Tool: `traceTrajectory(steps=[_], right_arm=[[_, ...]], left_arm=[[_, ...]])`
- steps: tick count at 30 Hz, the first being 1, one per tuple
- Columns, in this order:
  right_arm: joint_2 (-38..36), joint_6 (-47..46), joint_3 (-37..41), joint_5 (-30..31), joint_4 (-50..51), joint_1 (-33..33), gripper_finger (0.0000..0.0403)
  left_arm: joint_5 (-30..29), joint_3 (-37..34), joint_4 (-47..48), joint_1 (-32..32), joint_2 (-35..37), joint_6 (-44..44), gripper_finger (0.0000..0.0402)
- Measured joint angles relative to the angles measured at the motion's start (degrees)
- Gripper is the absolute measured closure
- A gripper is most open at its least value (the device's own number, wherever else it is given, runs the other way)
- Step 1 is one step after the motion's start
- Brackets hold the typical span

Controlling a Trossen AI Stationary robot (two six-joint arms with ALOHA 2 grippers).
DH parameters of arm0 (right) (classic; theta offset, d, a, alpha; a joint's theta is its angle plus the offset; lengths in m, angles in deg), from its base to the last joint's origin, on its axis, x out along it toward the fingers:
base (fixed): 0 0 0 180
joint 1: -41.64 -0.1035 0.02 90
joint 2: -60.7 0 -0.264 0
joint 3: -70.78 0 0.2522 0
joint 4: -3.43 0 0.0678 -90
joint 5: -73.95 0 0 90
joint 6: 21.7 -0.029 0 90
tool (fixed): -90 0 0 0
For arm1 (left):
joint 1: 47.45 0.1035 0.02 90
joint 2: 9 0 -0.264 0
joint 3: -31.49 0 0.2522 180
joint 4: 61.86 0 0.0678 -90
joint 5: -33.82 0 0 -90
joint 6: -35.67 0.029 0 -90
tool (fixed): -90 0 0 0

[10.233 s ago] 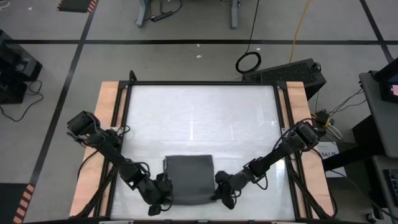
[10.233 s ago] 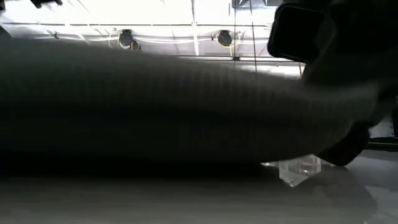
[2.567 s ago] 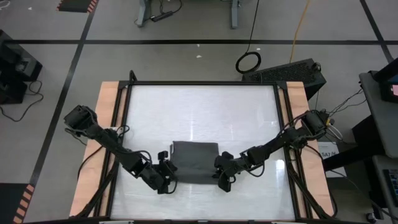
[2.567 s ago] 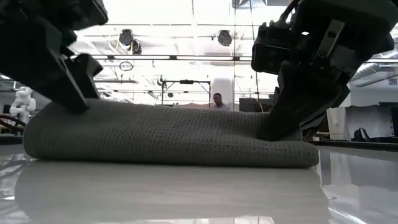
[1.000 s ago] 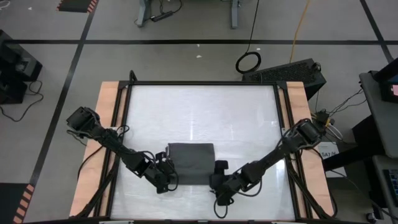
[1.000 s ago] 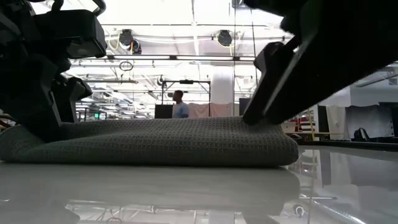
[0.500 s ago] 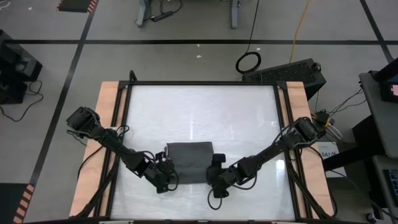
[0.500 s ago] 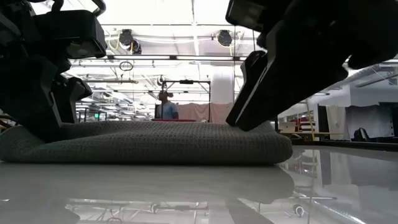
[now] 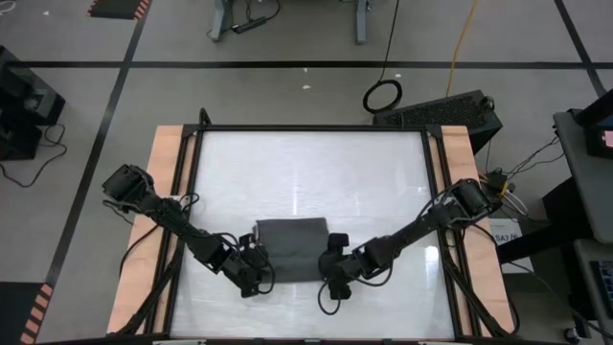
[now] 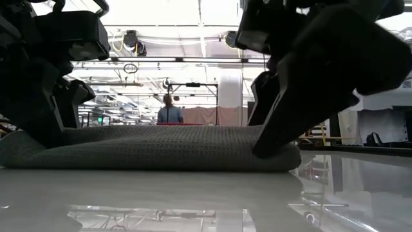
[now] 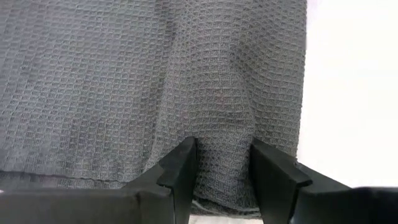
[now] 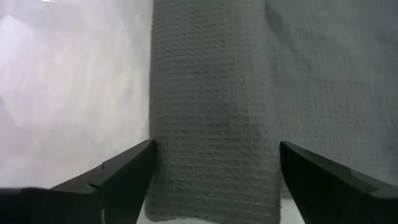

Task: Roll towel
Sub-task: Roll the gray towel

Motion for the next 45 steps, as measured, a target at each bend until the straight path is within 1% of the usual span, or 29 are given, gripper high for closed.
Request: traceTrajectory(steps=[3, 6, 10, 14, 16, 20, 23, 29, 33, 42, 45], right_arm=[[0.0, 0.4, 0.4, 1.1, -0.1, 0.4, 0.0087], [-1.1, 1.2, 0.5, 3.2, 0.3, 0.2, 0.0087], [-3.9, 1.8, 0.5, 3.7, 0.4, -0.9, 0.0071], [-5.1, 3.6, 0.5, 5.3, 0.8, -2.7, 0.0053], [-5.0, 5.2, 0.5, 5.3, 0.4, -3.6, 0.0053], [-2.4, 6.1, 0.5, 4.5, -0.5, -4.2, 0.0063], [-0.9, 5.4, 0.5, 4.7, -1.7, -3.6, 0.0064], [-0.5, 6.3, 0.5, 6.1, -5.0, -2.2, 0.0064], [-0.2, 6.1, 0.5, 2.1, -4.9, -1.0, 0.0064], [0.8, 5.9, 0.5, 1.2, -4.9, 1.0, 0.0064], [2.6, 5.9, 0.5, -3.6, -5.3, 2.1, 0.0065]], left_arm=[[0.0, 0.0, 0.0, 0.0, 0.0, 0.0, 0.0260], [0.0, 0.0, 0.1, 0.0, 0.0, 0.0, 0.0260], [0.0, 0.0, 0.1, 0.0, 0.0, 0.0, 0.0260], [0.0, 0.0, 0.1, -0.1, 0.0, 0.0, 0.0260], [0.0, 0.0, 0.1, -0.1, 0.0, 0.0, 0.0260], [0.0, 0.0, 0.1, 0.0, 0.0, 0.0, 0.0260], [0.0, 0.0, 0.1, -0.1, 0.0, 0.0, 0.0260], [0.3, 0.0, 0.1, 0.0, 0.0, 0.0, 0.0260], [0.4, 0.0, 0.1, 0.0, 0.0, 0.0, 0.0260], [0.5, 0.0, 0.0, 0.0, 0.0, 0.1, 0.0260], [0.5, 0.0, 0.0, 0.0, 0.0, 0.1, 0.0260]])
